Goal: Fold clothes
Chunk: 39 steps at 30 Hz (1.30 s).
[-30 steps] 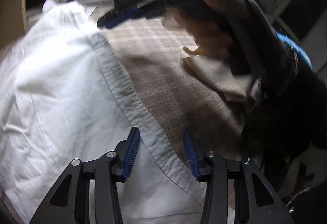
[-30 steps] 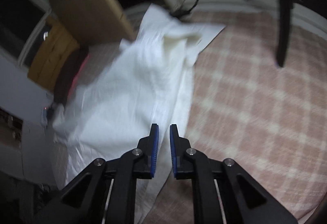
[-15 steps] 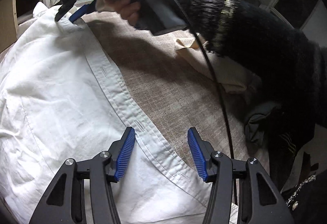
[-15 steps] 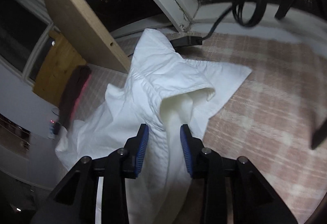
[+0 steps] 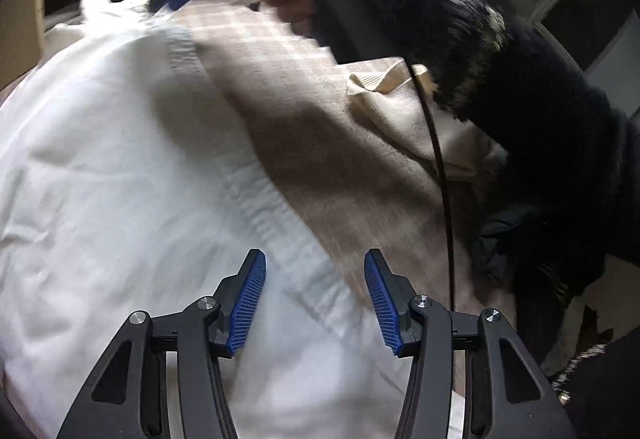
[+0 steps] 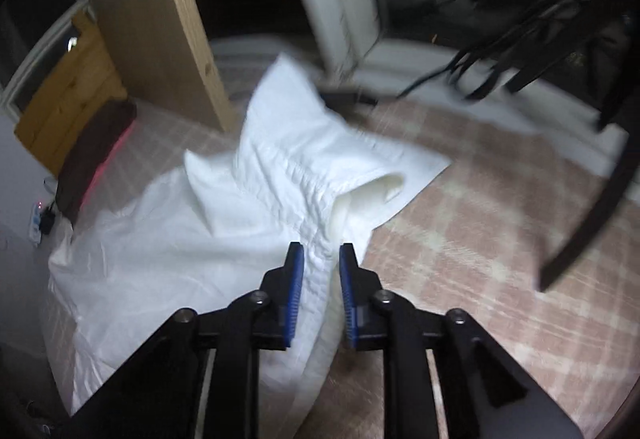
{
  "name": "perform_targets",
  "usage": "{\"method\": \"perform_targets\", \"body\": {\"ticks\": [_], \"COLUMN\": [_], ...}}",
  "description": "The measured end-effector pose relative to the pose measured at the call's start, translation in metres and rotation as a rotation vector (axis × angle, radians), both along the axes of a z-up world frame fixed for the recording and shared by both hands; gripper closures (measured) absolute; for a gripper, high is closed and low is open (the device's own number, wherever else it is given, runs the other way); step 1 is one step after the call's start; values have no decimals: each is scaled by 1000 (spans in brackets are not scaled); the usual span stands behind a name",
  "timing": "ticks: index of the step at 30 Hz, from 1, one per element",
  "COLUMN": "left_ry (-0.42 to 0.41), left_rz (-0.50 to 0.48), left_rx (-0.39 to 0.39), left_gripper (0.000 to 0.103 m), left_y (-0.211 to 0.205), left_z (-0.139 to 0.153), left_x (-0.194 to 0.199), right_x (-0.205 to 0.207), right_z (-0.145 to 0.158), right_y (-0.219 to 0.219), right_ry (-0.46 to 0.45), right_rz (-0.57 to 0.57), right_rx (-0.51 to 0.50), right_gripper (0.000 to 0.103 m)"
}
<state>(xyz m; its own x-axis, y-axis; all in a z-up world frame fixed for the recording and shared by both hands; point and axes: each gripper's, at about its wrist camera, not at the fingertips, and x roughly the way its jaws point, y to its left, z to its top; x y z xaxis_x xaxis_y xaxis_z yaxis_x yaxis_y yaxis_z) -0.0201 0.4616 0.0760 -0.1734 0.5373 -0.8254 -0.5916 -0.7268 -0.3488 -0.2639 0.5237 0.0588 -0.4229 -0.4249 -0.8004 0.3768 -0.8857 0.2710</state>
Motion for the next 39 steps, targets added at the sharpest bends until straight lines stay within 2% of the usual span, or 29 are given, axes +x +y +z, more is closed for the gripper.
{"method": "perform_targets", "body": {"ticks": [3, 5, 7, 12, 15, 18, 20, 25, 28, 30, 33, 35, 38, 39], "left_ry": [25, 30, 32, 55, 91, 139, 170, 306, 326, 338, 356, 347, 344, 335], "left_rz": [75, 147, 248, 467, 516, 476, 410, 141, 20, -60, -181, -206, -233, -232], "left_rx": [55, 56, 40, -80, -135, -193, -214, -257, -304, -335, -381, -402, -349, -335], "left_gripper": [55, 55, 54, 53, 53, 53, 53, 48, 48, 48, 48, 49, 58, 68], "left_y": [-44, -75, -114, -204, -241, -256, -262, -242, -236, -231, -225, -226, -231, -233], "left_z": [26, 37, 41, 38, 37, 38, 40, 39, 24, 13, -3, -10, -10, -10], "left_x": [22, 33, 44, 64, 64, 54, 46, 23, 7, -5, -21, -27, -30, -31], "right_x": [32, 57, 84, 156, 187, 218, 235, 264, 275, 281, 292, 300, 313, 316], "right_z": [28, 43, 52, 61, 56, 49, 41, 21, 18, 19, 15, 11, 2, -1], "right_y": [9, 11, 5, -4, -15, -38, -54, -92, -117, -137, -155, -164, -168, -169], "right_ry": [57, 75, 56, -14, -84, -115, -144, -206, -218, -189, -183, -194, -216, -217], "right_rz": [30, 68, 112, 144, 140, 143, 126, 34, -33, -86, -164, -210, -277, -298], "right_rx": [-32, -63, -93, -210, -263, -240, -239, -247, -253, -174, -82, -44, 25, 67], "right_gripper": [84, 84, 84, 84, 84, 84, 84, 84, 83, 71, 70, 70, 70, 70]}}
